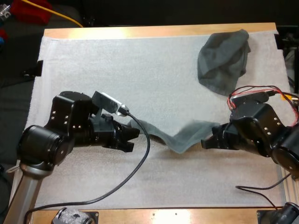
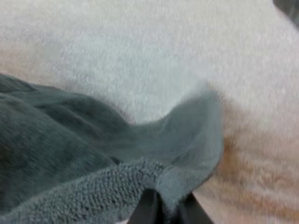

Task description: Pick towel from pile, fold and stack

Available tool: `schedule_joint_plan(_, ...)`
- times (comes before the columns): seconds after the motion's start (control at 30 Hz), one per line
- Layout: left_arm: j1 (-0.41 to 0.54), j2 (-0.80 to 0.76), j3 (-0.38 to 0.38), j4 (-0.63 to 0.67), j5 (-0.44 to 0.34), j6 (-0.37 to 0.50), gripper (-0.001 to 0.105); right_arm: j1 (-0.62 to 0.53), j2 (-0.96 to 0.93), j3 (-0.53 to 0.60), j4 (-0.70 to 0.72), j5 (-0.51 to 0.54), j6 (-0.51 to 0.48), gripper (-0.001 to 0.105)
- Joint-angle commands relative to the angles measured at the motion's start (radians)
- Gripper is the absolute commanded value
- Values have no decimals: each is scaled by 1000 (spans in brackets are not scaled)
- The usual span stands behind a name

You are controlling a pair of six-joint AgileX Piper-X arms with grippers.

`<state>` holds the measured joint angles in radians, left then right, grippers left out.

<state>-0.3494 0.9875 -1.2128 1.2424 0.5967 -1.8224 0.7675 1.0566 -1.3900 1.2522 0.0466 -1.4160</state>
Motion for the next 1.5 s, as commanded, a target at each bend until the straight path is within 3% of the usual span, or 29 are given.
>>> schedule_joint_plan(0.0, -3, -10, -6, 17, 7, -13, 0, 17, -12, -8, 18, -4, 0, 3)
schedule_joint_plan(0.4, -5, -113, -6, 179, 5, -12, 0, 224, -59, -16, 125, 119, 121, 3)
schedule_joint_plan(0.57, -5, -167, -6, 257, -47, -12, 0, 300, -63, -57, 188, 162, 172, 3)
schedule_joint_plan(0.93, -5, -224, -6, 300, 2, -30, 0, 453, -64, -102, 204, 177, 314, 3)
schedule_joint_plan(1.27, -5, -224, 66, 308, 5, -15, 0, 484, -57, -102, 285, 190, 403, 3)
schedule_joint_plan(1.47, -5, -218, 123, 275, -79, -8, 0, 483, 10, -100, 285, 245, 369, 3)
